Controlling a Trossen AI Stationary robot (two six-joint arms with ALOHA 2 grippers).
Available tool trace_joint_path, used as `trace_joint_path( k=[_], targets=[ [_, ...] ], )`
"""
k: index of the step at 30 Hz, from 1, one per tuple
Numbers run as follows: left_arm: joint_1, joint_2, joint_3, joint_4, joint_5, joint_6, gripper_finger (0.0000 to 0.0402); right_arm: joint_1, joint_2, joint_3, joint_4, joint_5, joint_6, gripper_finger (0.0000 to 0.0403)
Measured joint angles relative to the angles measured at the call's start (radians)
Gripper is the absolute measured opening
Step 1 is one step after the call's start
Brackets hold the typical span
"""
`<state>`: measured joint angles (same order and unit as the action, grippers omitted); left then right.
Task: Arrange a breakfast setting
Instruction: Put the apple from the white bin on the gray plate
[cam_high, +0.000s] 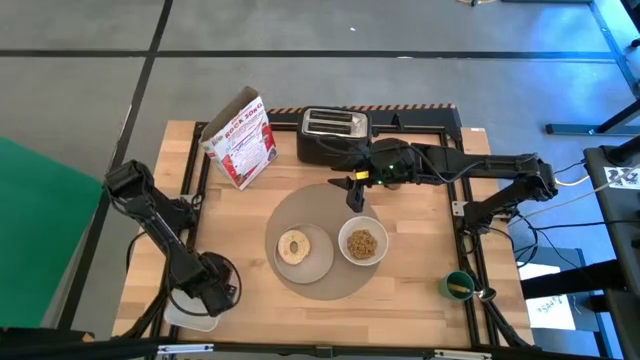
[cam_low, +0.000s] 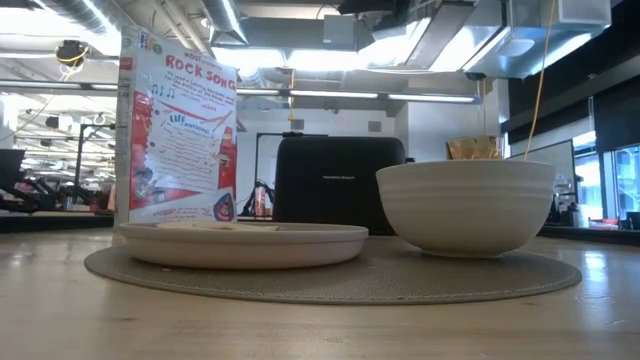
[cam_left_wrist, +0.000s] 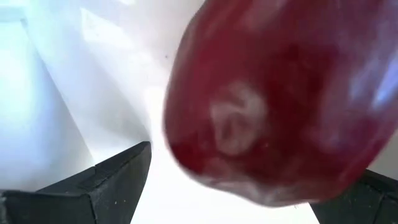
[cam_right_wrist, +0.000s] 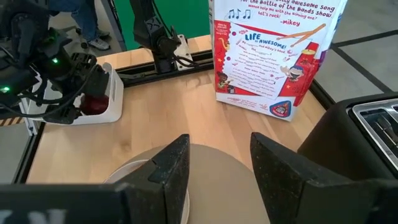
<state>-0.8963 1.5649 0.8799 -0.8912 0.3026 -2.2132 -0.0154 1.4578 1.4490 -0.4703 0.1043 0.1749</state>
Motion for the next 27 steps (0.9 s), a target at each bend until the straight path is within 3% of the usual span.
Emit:
trace_joint_path(
  k=[5,22,27],
  targets=[
    [0.0,-0.026,0.0,0.007,-0.004,0.032,0.0378,0.0,0.0,0.0,0.0,-0.001,0.001,0.0159],
    [0.021,-0.095,0.0,-0.067,-0.3,0.048,0.0378,0.0,0.0,0.0,0.022,-0.011,0.027,0.0159],
    [0.06,-0.095,-0.041,-0.054,-0.326,0.018,0.0378,0.0,0.0,0.0,0.029,-0.011,0.029,0.0159]
  ],
)
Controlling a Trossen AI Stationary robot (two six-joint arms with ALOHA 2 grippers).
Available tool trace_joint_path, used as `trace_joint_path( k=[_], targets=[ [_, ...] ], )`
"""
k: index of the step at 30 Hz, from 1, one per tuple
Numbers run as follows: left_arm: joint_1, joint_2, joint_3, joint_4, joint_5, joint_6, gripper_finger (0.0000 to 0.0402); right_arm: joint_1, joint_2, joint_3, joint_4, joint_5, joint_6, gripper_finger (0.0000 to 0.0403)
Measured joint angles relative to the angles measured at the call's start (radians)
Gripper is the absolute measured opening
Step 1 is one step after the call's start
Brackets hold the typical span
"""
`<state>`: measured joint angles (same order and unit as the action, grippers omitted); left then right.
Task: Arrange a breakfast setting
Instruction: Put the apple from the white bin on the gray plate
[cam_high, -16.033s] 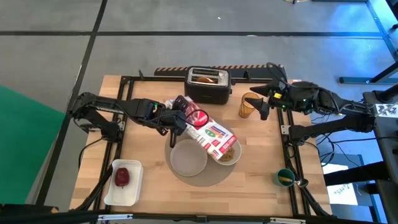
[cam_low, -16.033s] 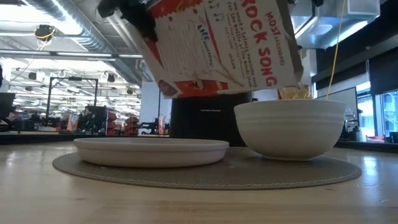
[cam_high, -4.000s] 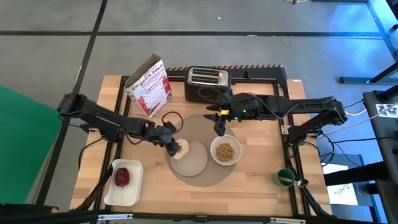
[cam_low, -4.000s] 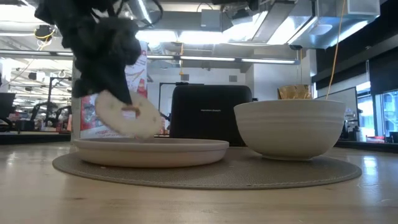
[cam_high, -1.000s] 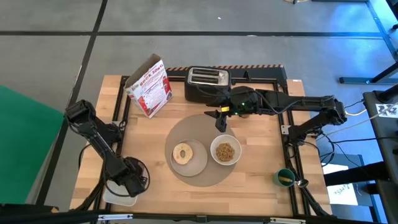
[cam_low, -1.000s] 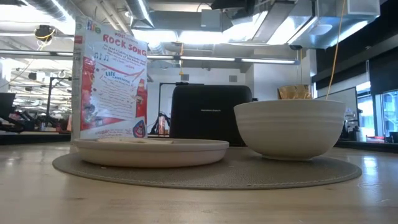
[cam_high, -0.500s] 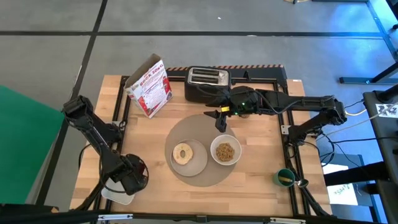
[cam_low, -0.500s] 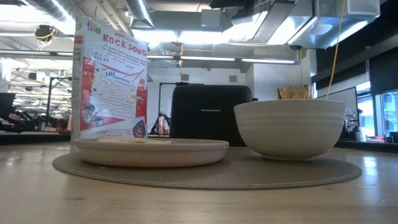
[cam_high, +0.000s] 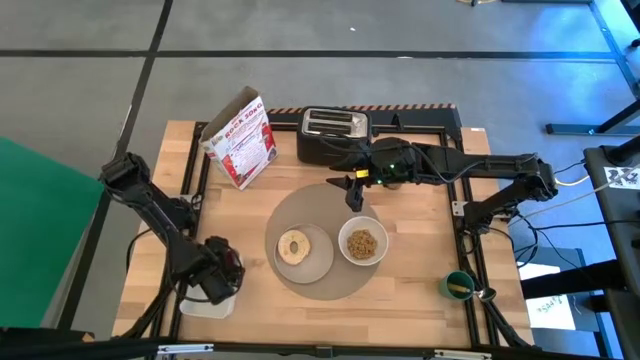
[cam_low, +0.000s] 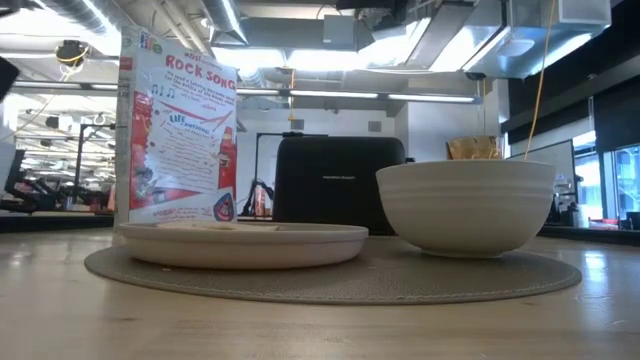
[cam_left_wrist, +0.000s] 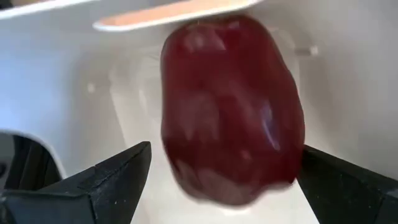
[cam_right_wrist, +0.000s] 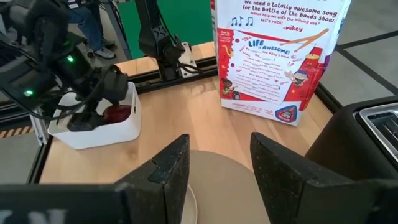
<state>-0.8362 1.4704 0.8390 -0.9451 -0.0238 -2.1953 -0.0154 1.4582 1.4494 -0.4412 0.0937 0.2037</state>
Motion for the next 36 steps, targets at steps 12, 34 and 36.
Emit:
trace_joint_path(
  k=[12,34,36],
  targets=[
    [0.049,0.0,-0.051,0.02,-0.017,0.001,0.0331,0.0,0.0,0.0,-0.003,0.0,0.001,0.0159],
    [0.046,-0.24,0.284,-0.13,-0.606,0.166,0.0301,-0.103,-0.051,-0.029,0.078,-0.281,0.072,0.0159],
    [0.064,-0.258,0.297,-0.032,-0.791,0.259,0.0301,-0.096,-0.051,-0.084,0.245,-0.417,0.159,0.0159]
  ],
)
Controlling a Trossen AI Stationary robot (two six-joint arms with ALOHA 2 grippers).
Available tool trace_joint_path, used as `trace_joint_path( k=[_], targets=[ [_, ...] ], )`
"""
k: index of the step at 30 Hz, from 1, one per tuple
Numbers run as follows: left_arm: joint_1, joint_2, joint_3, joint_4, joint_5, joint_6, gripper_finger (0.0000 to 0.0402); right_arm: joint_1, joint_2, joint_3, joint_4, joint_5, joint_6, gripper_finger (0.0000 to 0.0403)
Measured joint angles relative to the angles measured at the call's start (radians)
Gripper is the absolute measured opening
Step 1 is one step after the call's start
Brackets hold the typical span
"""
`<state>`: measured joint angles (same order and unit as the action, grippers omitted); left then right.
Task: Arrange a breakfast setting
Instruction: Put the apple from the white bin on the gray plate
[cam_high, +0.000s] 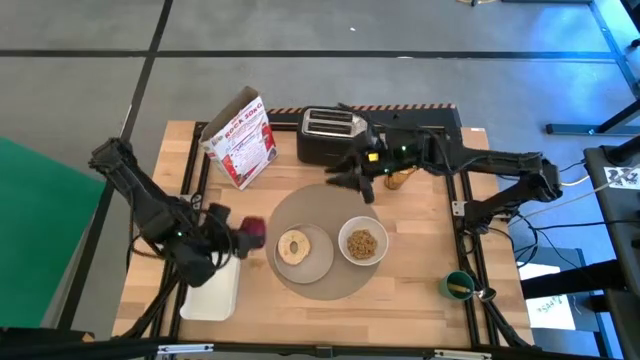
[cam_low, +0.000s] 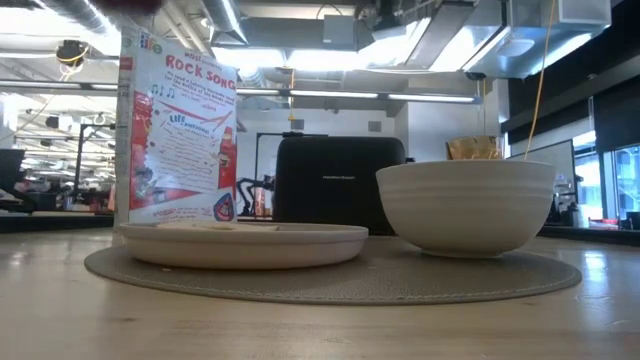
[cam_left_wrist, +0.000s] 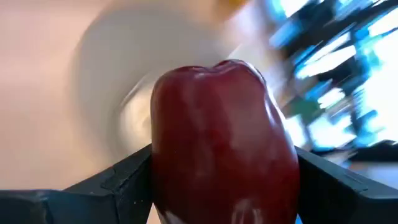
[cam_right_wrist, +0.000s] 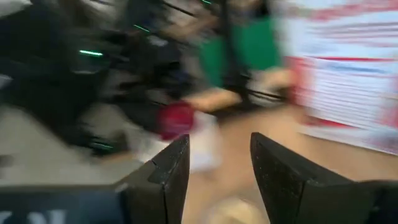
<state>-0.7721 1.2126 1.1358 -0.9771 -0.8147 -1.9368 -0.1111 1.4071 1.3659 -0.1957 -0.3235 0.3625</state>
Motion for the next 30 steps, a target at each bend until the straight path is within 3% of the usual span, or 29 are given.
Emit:
trace_joint_path(
  k=[2,4,6,9,14,18,24,30],
  targets=[
    [0.029,-0.014,0.0,0.118,-0.138,0.079,0.0301,0.024,0.0,-0.05,0.137,-0.061,0.055,0.0159],
    [0.067,-0.02,0.001,0.235,-0.239,0.135,0.0301,0.046,0.0,-0.077,0.208,-0.045,0.02,0.0159],
    [0.111,-0.019,0.001,0.347,-0.304,0.171,0.0301,0.072,0.0,-0.087,0.217,0.004,-0.084,0.0159],
    [0.189,-0.01,0.001,0.506,-0.319,0.171,0.0301,0.122,0.008,-0.087,0.221,0.087,-0.319,0.0159],
    [0.325,0.015,0.001,0.757,-0.186,0.174,0.0301,0.215,0.008,-0.087,0.268,0.209,-0.81,0.0159],
    [0.423,0.043,0.001,0.959,0.041,0.25,0.0301,0.257,0.014,-0.087,0.288,0.242,-1.139,0.0159],
    [0.502,0.086,0.001,1.061,0.235,0.229,0.0301,0.269,0.015,-0.087,0.302,0.265,-1.201,0.0159],
    [0.512,0.117,0.001,1.06,0.283,0.154,0.0302,0.268,0.015,-0.087,0.295,0.285,-1.227,0.0158]
  ],
)
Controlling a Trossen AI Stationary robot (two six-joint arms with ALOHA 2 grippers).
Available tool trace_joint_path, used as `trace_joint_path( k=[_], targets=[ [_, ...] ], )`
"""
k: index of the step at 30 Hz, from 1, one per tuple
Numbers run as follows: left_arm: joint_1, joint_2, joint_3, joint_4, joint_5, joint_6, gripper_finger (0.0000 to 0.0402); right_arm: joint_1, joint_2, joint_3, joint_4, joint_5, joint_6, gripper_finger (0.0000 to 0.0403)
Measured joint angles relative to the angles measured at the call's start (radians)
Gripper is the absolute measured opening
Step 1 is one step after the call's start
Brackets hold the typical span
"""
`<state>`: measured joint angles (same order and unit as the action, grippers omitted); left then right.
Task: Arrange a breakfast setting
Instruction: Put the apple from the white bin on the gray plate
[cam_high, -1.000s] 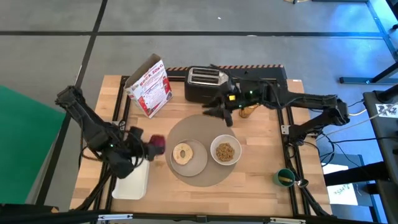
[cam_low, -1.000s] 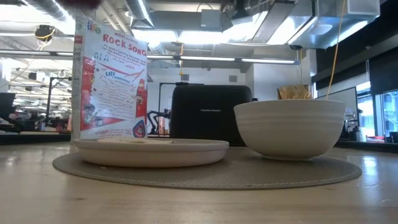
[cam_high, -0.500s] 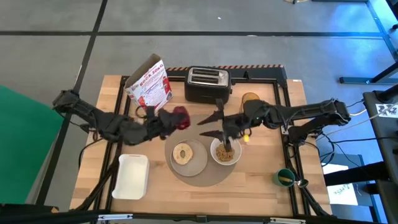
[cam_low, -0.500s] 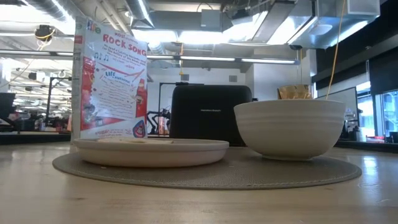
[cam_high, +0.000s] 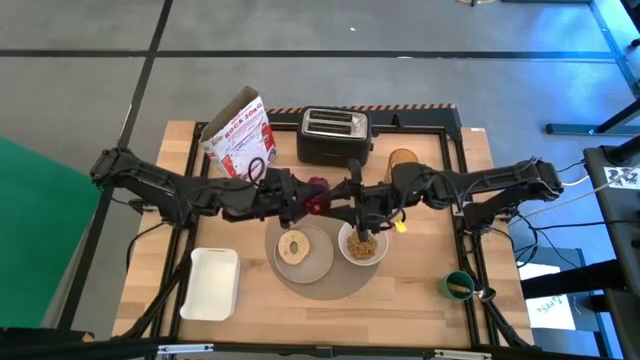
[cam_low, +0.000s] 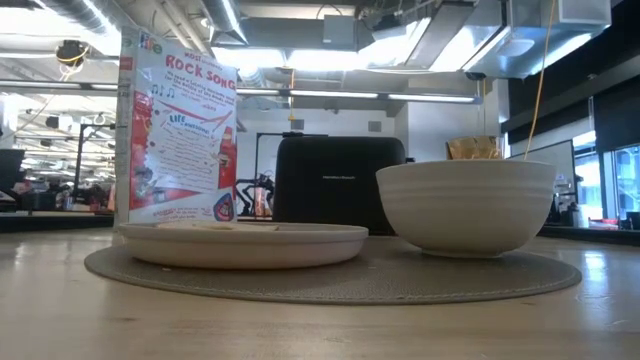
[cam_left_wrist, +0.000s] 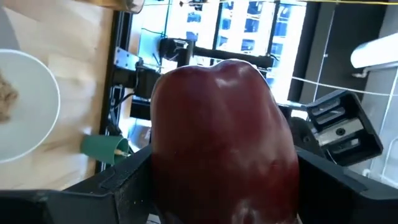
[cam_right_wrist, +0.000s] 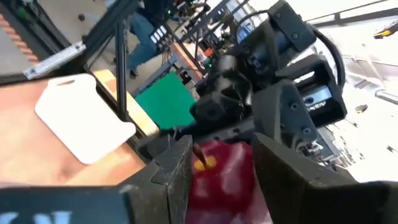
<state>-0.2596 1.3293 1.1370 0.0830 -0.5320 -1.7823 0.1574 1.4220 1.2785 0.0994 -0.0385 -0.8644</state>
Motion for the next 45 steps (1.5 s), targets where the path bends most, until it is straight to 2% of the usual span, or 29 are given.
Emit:
trace_joint_path(
  k=[3,6,11,16,23,36,45],
  targets=[
    [0.0,0.003,-0.001,-0.005,0.0,-0.019,0.0302,0.0,0.002,0.0,-0.031,0.018,-0.044,0.0145],
    [0.0,0.005,-0.002,-0.014,0.0,-0.02,0.0302,0.0,0.002,0.002,-0.07,0.03,-0.082,0.0116],
    [0.0,0.005,-0.002,-0.015,-0.004,-0.041,0.0302,0.0,0.001,0.003,-0.075,0.03,-0.088,0.0065],
    [0.004,0.003,-0.001,0.004,-0.036,-0.065,0.0302,0.0,0.002,0.001,-0.102,0.024,-0.086,0.004],
    [0.011,0.002,-0.001,0.004,-0.03,-0.073,0.0302,0.0,0.003,0.001,-0.102,0.038,-0.052,0.0039],
    [0.012,0.001,-0.001,0.003,-0.009,-0.074,0.0302,0.001,0.004,0.0,-0.065,0.072,-0.057,0.0073],
    [0.011,0.001,0.001,-0.013,-0.006,-0.079,0.0302,0.001,0.004,-0.001,-0.061,0.072,-0.065,0.0074]
  ],
)
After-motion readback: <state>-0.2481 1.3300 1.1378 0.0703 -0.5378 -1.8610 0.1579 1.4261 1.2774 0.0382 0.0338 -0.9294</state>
